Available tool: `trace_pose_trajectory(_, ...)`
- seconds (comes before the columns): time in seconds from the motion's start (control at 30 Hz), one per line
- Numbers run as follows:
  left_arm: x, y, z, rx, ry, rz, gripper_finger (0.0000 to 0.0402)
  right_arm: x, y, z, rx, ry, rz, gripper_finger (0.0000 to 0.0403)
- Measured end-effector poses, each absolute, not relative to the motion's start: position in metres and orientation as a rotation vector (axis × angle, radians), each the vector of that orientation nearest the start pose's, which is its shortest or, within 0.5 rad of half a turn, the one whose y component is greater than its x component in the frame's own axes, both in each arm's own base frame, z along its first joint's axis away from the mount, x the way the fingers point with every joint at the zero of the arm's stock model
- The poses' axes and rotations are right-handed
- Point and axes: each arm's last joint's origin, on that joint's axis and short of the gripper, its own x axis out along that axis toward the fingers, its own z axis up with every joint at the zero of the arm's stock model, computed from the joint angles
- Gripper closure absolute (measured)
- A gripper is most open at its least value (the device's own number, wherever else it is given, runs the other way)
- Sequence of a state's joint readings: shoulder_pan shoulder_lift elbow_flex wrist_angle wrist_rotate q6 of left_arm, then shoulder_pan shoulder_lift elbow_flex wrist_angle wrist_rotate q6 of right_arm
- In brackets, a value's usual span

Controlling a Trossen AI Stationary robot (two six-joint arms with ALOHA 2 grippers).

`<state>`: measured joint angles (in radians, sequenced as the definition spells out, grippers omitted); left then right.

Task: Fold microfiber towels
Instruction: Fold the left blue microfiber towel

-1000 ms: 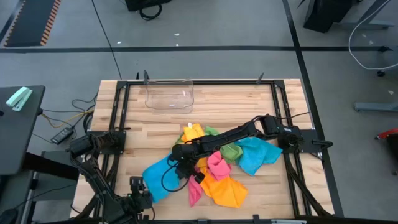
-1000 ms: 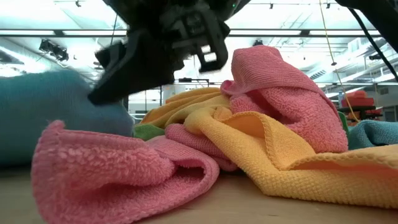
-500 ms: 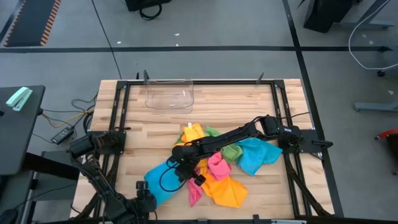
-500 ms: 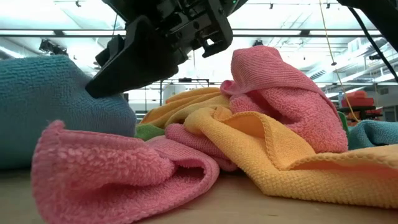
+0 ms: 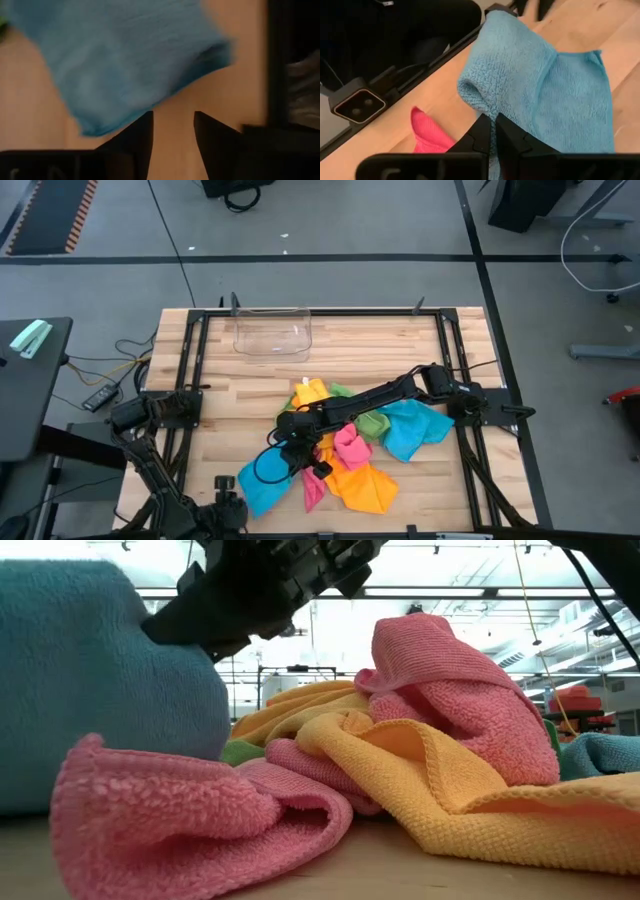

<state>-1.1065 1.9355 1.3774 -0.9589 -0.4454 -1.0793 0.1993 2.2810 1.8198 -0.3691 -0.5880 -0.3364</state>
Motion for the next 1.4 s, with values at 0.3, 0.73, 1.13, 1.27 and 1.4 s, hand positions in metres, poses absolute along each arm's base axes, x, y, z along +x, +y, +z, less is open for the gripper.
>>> trace_pose_trajectory(0.3, 0.180, -0.312, 0.140, 0.110, 1.148, 0.163, 0.0288, 0.486, 0.115, 0.178, -0.119, 0.717, 0.868, 0.0377)
trace_pose_trajectory(0.73, 0.179, -0.323, 0.141, 0.161, 1.178, 0.079, 0.0314, 0.489, 0.091, 0.165, -0.045, 0.763, 0.695, 0.0377)
trace_pose_trajectory(1.13, 0.176, -0.304, 0.152, 0.248, 1.199, 0.291, 0.0354, 0.490, 0.089, 0.165, -0.048, 0.758, 0.695, 0.0377)
trace_pose_trajectory(1.27, 0.183, -0.301, 0.144, 0.203, 1.146, 0.296, 0.0363, 0.490, 0.090, 0.165, -0.044, 0.761, 0.696, 0.0377)
trace_pose_trajectory(1.4, 0.188, -0.302, 0.138, 0.150, 1.090, 0.277, 0.0367, 0.490, 0.091, 0.164, -0.057, 0.764, 0.673, 0.0377)
